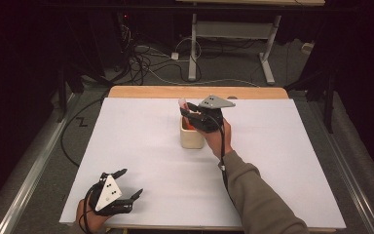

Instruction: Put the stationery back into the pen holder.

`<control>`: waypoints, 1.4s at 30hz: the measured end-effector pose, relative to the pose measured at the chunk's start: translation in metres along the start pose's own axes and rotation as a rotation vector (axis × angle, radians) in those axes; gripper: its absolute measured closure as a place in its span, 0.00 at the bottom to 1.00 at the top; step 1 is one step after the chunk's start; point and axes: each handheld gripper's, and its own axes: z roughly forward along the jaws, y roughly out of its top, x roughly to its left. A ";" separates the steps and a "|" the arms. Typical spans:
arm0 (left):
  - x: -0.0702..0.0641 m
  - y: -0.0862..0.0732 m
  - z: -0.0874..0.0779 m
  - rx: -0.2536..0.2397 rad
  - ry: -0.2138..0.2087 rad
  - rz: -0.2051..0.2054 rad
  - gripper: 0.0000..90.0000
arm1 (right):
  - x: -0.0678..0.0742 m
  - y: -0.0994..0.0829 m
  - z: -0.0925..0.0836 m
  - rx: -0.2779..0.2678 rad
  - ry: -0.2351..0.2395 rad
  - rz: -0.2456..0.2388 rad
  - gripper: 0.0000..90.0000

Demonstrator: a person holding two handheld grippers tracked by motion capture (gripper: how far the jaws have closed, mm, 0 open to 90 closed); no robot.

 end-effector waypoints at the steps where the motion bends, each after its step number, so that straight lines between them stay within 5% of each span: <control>1: 0.000 0.000 -0.001 -0.001 0.002 0.000 0.21 | 0.000 -0.001 0.000 -0.001 -0.002 -0.004 0.73; 21: -0.002 0.000 -0.002 0.004 0.009 0.009 0.20 | 0.003 -0.015 -0.010 0.010 -0.026 0.000 0.67; 42: -0.002 0.004 0.004 0.004 0.002 0.027 0.20 | 0.008 -0.009 -0.029 0.003 -0.067 -0.084 0.58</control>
